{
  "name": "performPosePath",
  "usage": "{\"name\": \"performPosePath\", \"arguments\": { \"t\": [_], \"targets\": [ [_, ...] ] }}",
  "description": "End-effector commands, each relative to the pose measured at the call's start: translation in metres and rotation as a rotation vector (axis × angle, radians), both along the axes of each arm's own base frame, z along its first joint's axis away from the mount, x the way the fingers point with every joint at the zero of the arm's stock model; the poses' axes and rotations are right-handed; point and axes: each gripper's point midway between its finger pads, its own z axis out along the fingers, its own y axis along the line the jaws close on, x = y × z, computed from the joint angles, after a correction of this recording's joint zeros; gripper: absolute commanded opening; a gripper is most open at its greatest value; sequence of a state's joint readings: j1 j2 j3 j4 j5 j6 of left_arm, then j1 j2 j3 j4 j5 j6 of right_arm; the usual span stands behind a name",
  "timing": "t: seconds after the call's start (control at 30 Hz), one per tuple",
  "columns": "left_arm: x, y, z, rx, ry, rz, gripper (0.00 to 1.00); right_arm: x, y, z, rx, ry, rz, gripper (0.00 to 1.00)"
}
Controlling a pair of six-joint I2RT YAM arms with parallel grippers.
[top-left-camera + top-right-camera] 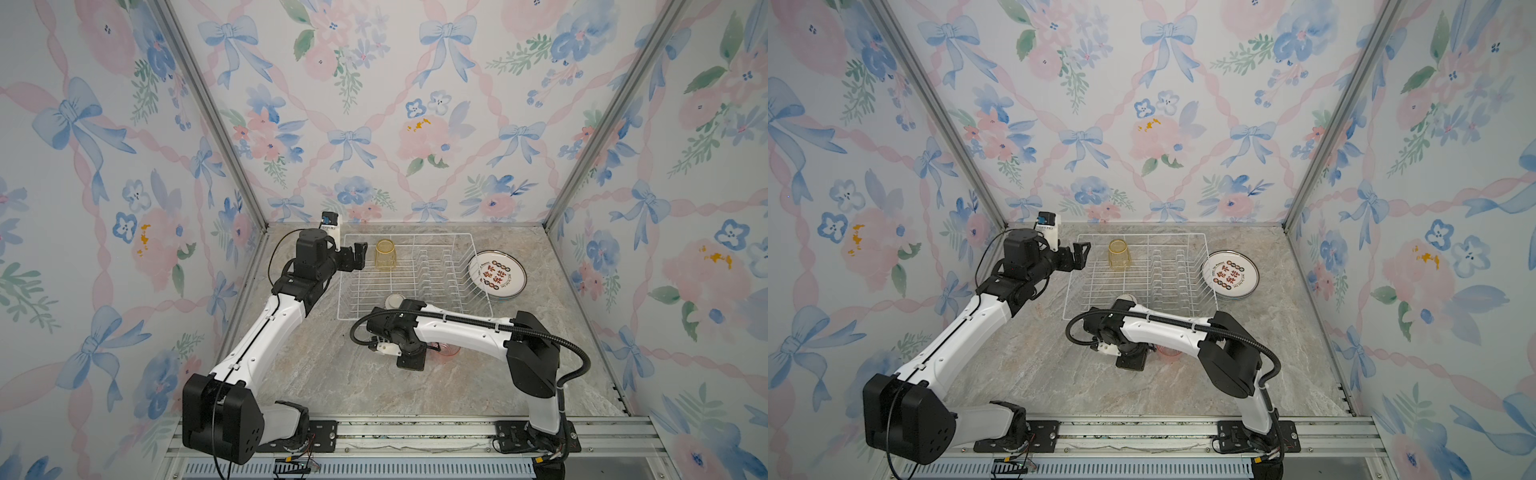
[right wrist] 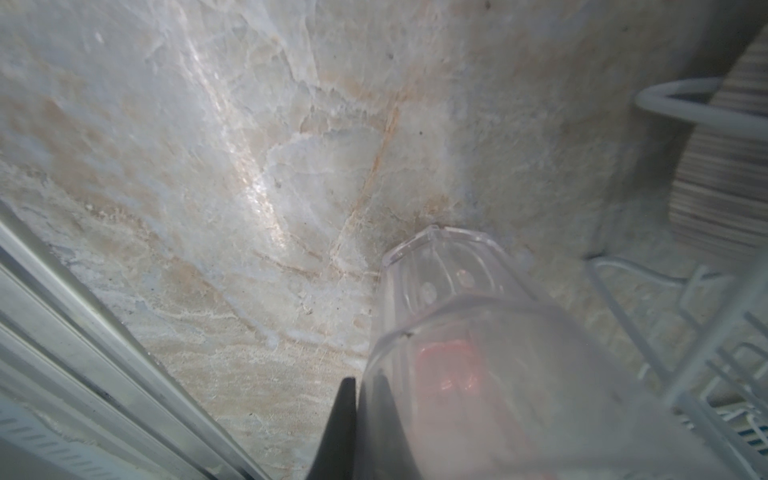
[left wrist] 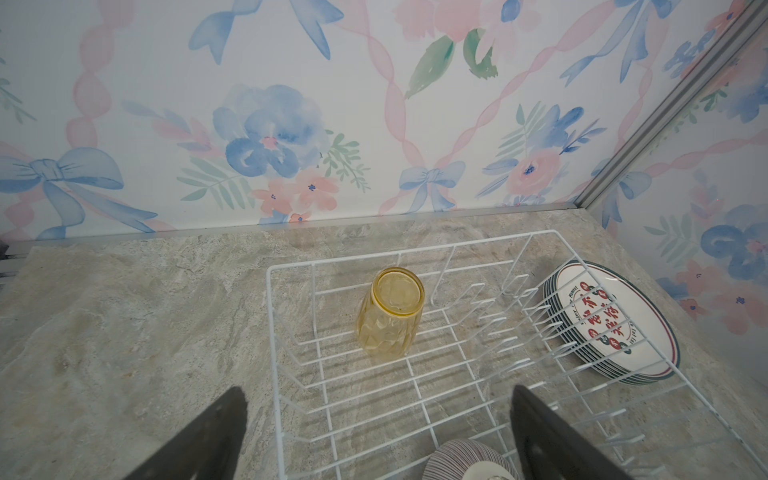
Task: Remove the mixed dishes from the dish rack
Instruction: 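Carry the clear glass down toward the table nearer the robot with the right gripper, then lower the clear glass beside the pink glass and open the right gripper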
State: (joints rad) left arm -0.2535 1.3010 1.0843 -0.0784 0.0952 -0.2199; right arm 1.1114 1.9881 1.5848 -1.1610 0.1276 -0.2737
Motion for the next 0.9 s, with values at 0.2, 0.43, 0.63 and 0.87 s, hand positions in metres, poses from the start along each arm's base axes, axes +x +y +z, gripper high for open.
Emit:
{"name": "performPosePath", "arguments": {
  "t": [0.2,0.43,0.63,0.87],
  "targets": [
    [0.0,-0.001,-0.008,0.009,0.025,-0.02,0.98,0.005,-0.002,0.007,0.037,-0.002,-0.02,0.12],
    [0.0,-0.001,-0.008,0.01,0.025,-0.02,0.98,0.008,0.0,0.01,0.058,-0.019,-0.022,0.22],
    [0.0,-0.001,-0.009,0.012,0.029,-0.021,0.98,0.01,0.001,0.018,0.082,-0.037,-0.028,0.32],
    [0.0,-0.001,-0.013,0.012,0.041,-0.024,0.98,0.012,0.004,0.043,0.17,-0.059,-0.044,0.37]
  ]
}}
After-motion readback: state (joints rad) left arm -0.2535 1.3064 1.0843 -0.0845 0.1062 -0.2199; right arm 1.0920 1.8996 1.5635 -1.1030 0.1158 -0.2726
